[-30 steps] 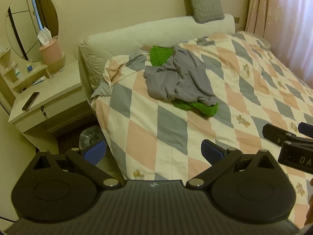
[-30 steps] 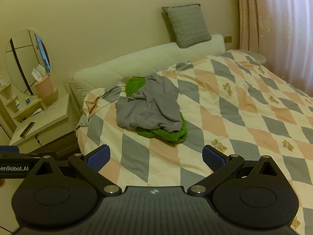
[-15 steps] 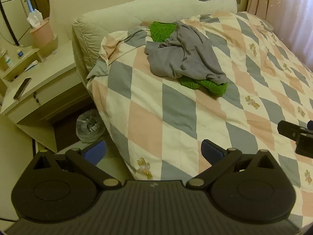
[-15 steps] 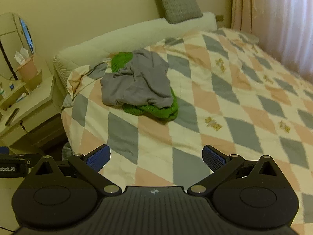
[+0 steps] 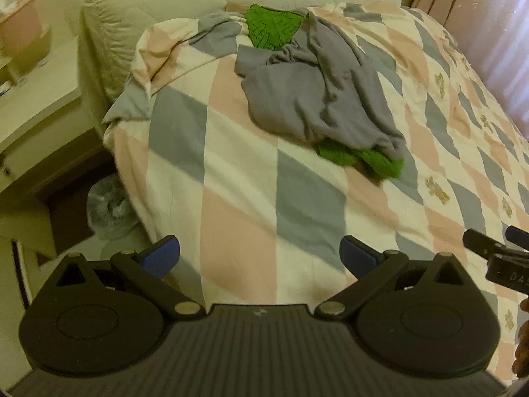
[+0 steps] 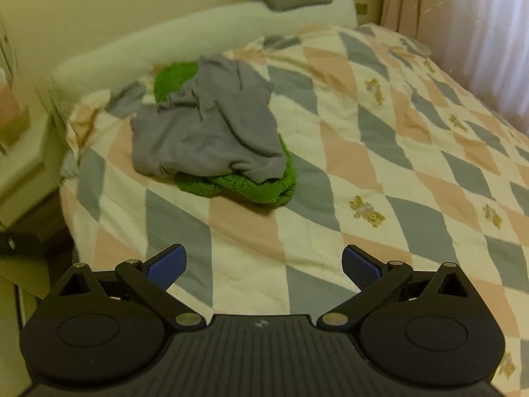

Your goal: Fold clothes

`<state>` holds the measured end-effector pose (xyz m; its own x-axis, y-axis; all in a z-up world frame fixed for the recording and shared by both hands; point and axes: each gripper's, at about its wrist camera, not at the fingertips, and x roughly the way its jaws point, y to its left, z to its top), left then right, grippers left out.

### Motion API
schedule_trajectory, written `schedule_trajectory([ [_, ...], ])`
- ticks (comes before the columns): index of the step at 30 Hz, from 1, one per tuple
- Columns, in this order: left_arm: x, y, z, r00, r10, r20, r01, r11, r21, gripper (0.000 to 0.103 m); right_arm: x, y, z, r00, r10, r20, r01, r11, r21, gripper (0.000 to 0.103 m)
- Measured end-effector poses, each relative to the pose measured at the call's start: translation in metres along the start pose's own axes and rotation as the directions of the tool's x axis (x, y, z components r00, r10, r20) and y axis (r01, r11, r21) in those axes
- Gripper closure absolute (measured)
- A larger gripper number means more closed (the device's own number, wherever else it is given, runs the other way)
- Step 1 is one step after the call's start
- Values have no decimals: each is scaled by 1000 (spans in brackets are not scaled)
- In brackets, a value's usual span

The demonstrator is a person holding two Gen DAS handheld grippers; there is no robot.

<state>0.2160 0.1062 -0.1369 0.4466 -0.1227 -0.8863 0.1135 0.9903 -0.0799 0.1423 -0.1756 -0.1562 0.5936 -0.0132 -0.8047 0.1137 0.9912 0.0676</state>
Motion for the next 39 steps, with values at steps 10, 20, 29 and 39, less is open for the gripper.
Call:
schedule_trajectory([
  [10, 101, 51, 102, 995, -93, -31, 94, 995, 22, 25, 117, 65, 66, 999, 13, -35, -16, 994, -105, 19],
  [20, 206, 52, 202, 970, -241, -20, 242, 969, 58, 25, 197, 123, 89, 999, -39, -3, 36, 947, -319, 32],
  [29, 274, 19, 230, 970, -220, -108, 240, 942, 235, 52, 218, 111, 98, 997, 44, -67, -62, 957, -283, 91],
  [39, 189, 20, 235, 834, -534, -139, 549, 827, 119, 89, 111, 46, 165, 969, 14, 248, 13, 994, -107, 103],
])
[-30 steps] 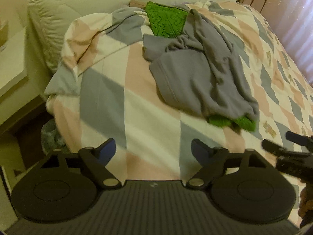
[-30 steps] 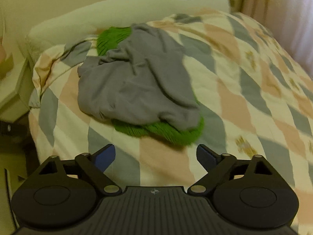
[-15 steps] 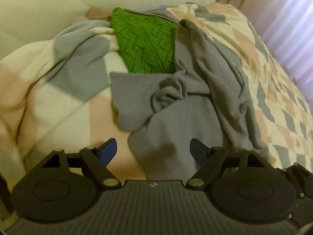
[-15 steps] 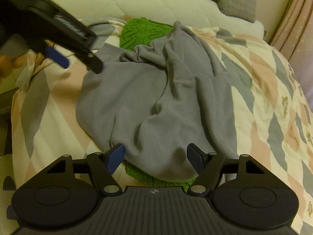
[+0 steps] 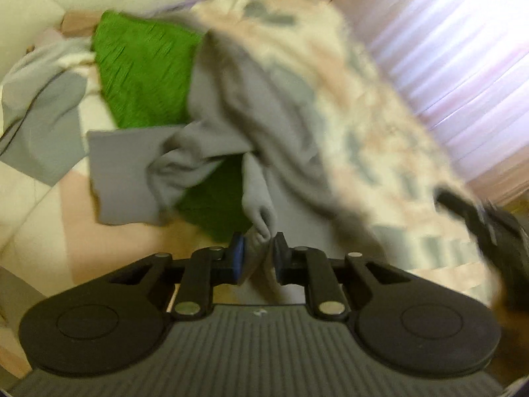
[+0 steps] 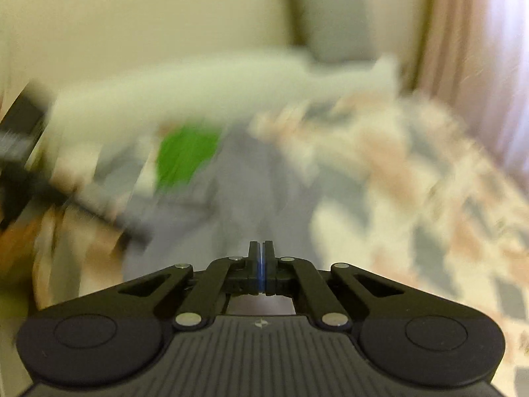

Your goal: Fold clothes

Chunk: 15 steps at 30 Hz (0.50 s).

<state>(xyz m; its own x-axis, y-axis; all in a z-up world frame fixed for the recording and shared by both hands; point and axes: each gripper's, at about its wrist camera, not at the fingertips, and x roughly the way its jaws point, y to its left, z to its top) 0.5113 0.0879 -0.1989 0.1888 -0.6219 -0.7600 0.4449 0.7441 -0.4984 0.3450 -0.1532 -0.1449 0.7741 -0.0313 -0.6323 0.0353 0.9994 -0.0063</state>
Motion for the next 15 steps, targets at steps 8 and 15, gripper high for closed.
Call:
schedule_trajectory([
  [8, 18, -10, 25, 999, 13, -47, -13, 1000, -5, 89, 36, -3, 16, 997, 36, -65, -31, 997, 70, 61],
  [15, 13, -67, -7, 990, -107, -90, 120, 981, 153, 94, 16, -6, -60, 967, 136, -216, -61, 944, 323, 45],
])
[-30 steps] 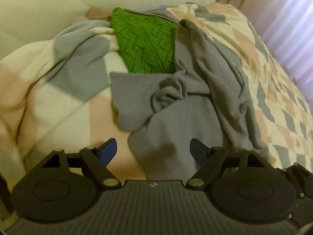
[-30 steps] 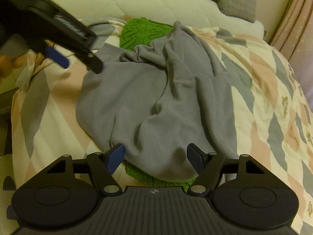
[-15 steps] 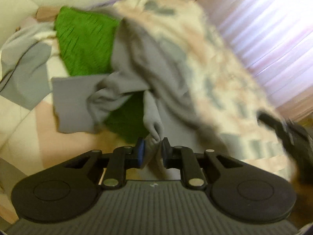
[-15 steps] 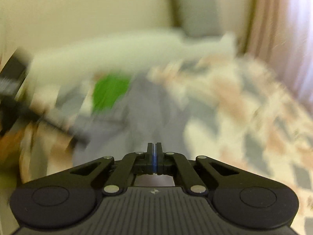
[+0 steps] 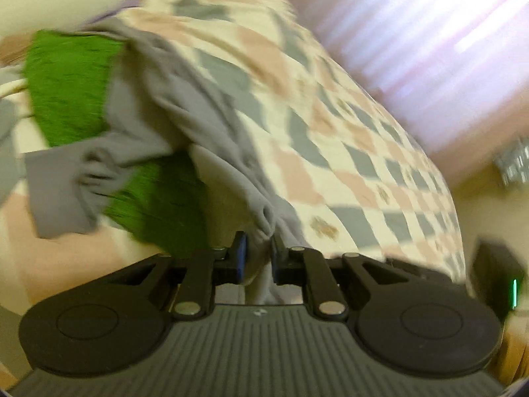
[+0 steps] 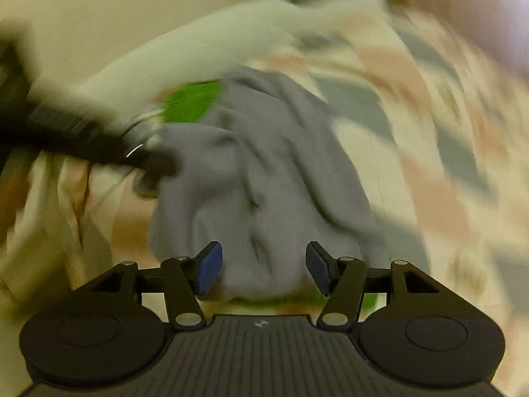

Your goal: Fold clothes

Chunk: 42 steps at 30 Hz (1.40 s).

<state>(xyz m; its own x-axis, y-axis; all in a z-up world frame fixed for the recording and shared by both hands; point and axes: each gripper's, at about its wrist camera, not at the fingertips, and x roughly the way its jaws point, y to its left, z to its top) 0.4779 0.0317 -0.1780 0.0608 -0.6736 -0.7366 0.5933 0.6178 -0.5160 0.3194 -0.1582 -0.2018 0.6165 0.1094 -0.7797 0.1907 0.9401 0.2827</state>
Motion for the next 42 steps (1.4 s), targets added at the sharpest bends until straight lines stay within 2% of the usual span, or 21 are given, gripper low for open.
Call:
schedule_trajectory([
  [1, 0, -11, -9, 1000, -29, -12, 29, 1000, 7, 97, -6, -19, 0, 1000, 9, -4, -9, 995, 96, 44],
  [4, 0, -36, -36, 998, -63, -28, 63, 998, -14, 97, -34, -57, -3, 1000, 8, 30, -15, 977, 212, 44],
  [6, -4, -38, -45, 999, -35, 1, 35, 998, -53, 97, -47, -63, -11, 1000, 13, 29, -17, 987, 159, 40],
  [7, -6, -35, -45, 1000, -13, 17, 14, 997, -77, 97, -51, -59, -20, 1000, 8, 26, -11, 994, 111, 33],
  [8, -7, -29, -43, 1000, 2, 27, 1, 995, -101, 95, -52, -48, -30, 1000, 1, 23, -3, 998, 58, 27],
  [9, -7, -22, -40, 999, 14, 33, -10, 992, -125, 92, -50, -36, -40, 1000, 0, 13, 0, 1000, 22, 26],
  [10, -3, -15, -36, 1000, 15, 21, -12, 990, -141, 85, -47, -26, -49, 1000, 6, 4, -6, 1000, 3, 26],
  [11, 3, -7, -31, 1000, 18, 3, -17, 987, -159, 73, -42, -16, -58, 1000, 15, -2, -15, 1000, -7, 26],
  [13, 18, 5, -22, 999, 43, -31, -48, 985, -167, 65, -31, 3, -72, 1000, 18, -21, -18, 1000, -20, 27],
  [14, 27, 10, -19, 995, 77, -57, -86, 984, -157, 64, -24, 13, -76, 1000, 12, -18, -12, 1000, -22, 26],
  [16, 40, 20, -15, 983, 129, -127, -148, 978, -147, 64, -15, 27, -81, 1000, 14, -13, -14, 999, -38, 25],
  [18, 45, 30, -16, 976, 138, -171, -164, 975, -148, 67, -8, 40, -85, 1000, 0, 5, 0, 998, -66, 19],
  [20, 44, 35, -16, 975, 123, -186, -153, 976, -155, 80, -2, 51, -90, 1000, -15, 26, 18, 996, -93, 14],
  [24, 25, 15, -2, 992, 36, -121, -52, 990, -129, 87, 19, 73, -102, 997, -63, 38, 67, 991, -112, 14],
  [28, -17, -33, 41, 999, -48, 2, 48, 998, -31, 94, 30, 93, -102, 985, -134, 108, 149, 979, -140, 14],
  [30, -37, -57, 66, 995, -83, 52, 82, 996, 20, 94, 27, 101, -93, 971, -167, 173, 192, 971, -142, 14],
  [32, -53, -79, 91, 989, -124, 86, 118, 990, 70, 94, 19, 108, -79, 943, -203, 265, 241, 963, -122, 14],
  [34, -64, -98, 111, 984, -144, 108, 131, 984, 118, 94, 11, 112, -61, 901, -255, 350, 302, 949, -86, 8],
  [36, -69, -114, 126, 982, -154, 112, 137, 980, 146, 94, 10, 111, -44, 855, -327, 401, 375, 926, -44, 7],
  [39, -74, -130, 138, 976, -188, 114, 170, 974, 152, 94, 13, 108, -20, 814, -391, 429, 422, 906, 24, 7],
  [42, -78, -145, 144, 970, -207, 125, 186, 970, 159, 94, 22, 106, -2, 767, -479, 426, 499, 864, 74, 7],
])
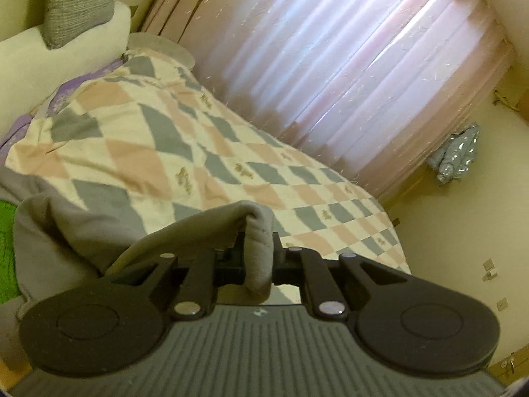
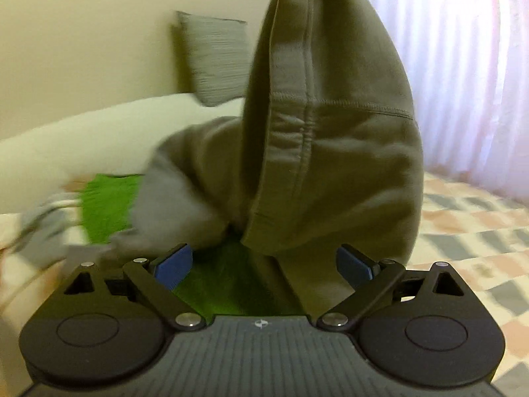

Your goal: Fold clothes

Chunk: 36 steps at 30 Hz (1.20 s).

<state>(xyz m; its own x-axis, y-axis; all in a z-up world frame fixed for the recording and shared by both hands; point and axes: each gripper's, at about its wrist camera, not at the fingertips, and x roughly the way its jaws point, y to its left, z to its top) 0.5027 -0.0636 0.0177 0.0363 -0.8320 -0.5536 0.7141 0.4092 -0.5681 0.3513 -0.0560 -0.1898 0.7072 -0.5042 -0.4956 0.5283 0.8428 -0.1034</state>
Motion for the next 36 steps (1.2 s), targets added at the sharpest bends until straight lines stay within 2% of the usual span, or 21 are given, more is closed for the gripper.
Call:
schedule_trajectory([
  [3, 3, -12, 0, 1000, -20, -1, 20, 1000, -6, 94, 12, -6, 11, 998, -70, 6, 69, 996, 62, 7],
  [5, 3, -21, -2, 1000, -23, 3, 23, 1000, -1, 94, 19, -10, 18, 996, -84, 10, 83, 991, 107, 7],
  [7, 2, -33, -4, 1000, -19, 8, 19, 1000, 7, 94, 24, -13, 25, 991, -131, 35, 126, 986, 111, 7],
  [9, 0, -44, -8, 1000, -5, 19, 5, 1000, 15, 94, 25, -24, 31, 987, -150, 66, 141, 983, 121, 22],
  [11, -4, -55, -14, 999, 10, 37, -10, 1000, 20, 94, 19, -48, 34, 992, -89, 86, 76, 987, 145, 74],
  [12, -7, -60, -18, 999, 18, 47, -19, 1000, 19, 94, 15, -65, 34, 996, -44, 78, 31, 987, 158, 81],
  [14, -15, -70, -30, 996, 41, 75, -42, 999, 16, 94, -2, -98, 31, 996, 3, 91, -19, 986, 166, 80],
  [15, -20, -74, -37, 995, 51, 91, -52, 999, 8, 94, -16, -118, 24, 994, 15, 105, -32, 987, 160, 86],
  [16, -25, -79, -47, 992, 65, 107, -64, 998, -8, 94, -31, -138, 18, 993, 34, 111, -51, 987, 151, 101],
  [18, -35, -88, -72, 987, 95, 131, -90, 995, -39, 94, -64, -182, 5, 988, 90, 128, -104, 989, 109, 102],
  [22, -51, -107, -154, 977, 176, 120, -156, 975, -156, 94, -137, -268, -22, 967, 192, 168, -189, 981, -34, 102],
  [25, -46, -117, -242, 972, 236, 21, -218, 927, -305, 94, -177, -313, -50, 959, 263, 103, -244, 956, -165, 103],
  [26, -40, -121, -275, 961, 274, -35, -269, 900, -344, 93, -187, -325, -60, 953, 294, 77, -275, 941, -196, 103],
  [28, -25, -122, -336, 939, 316, -133, -342, 842, -416, 92, -201, -338, -80, 929, 370, -12, -357, 886, -297, 102],
  [29, -15, -120, -368, 919, 345, -193, -395, 805, -442, 91, -200, -336, -95, 913, 395, -103, -405, 848, -341, 102],
  [30, -5, -119, -394, 890, 385, -245, -456, 769, -448, 91, -198, -334, -110, 890, 410, -198, -456, 806, -378, 102],
  [31, 5, -117, -420, 860, 417, -295, -510, 731, -452, 91, -198, -338, -126, 874, 388, -292, -480, 780, -401, 94],
  [32, 13, -116, -441, 842, 426, -331, -538, 701, -468, 91, -194, -339, -140, 862, 343, -373, -487, 766, -420, 89],
  [33, 20, -114, -461, 827, 430, -362, -561, 672, -483, 91, -191, -342, -157, 846, 304, -438, -495, 752, -435, 89],
  [34, 23, -113, -475, 828, 420, -371, -560, 653, -511, 92, -194, -343, -168, 834, 304, -461, -514, 734, -445, 84],
  [36, 23, -115, -491, 842, 404, -358, -540, 634, -553, 93, -202, -345, -188, 810, 312, -497, -551, 694, -463, 75],
])
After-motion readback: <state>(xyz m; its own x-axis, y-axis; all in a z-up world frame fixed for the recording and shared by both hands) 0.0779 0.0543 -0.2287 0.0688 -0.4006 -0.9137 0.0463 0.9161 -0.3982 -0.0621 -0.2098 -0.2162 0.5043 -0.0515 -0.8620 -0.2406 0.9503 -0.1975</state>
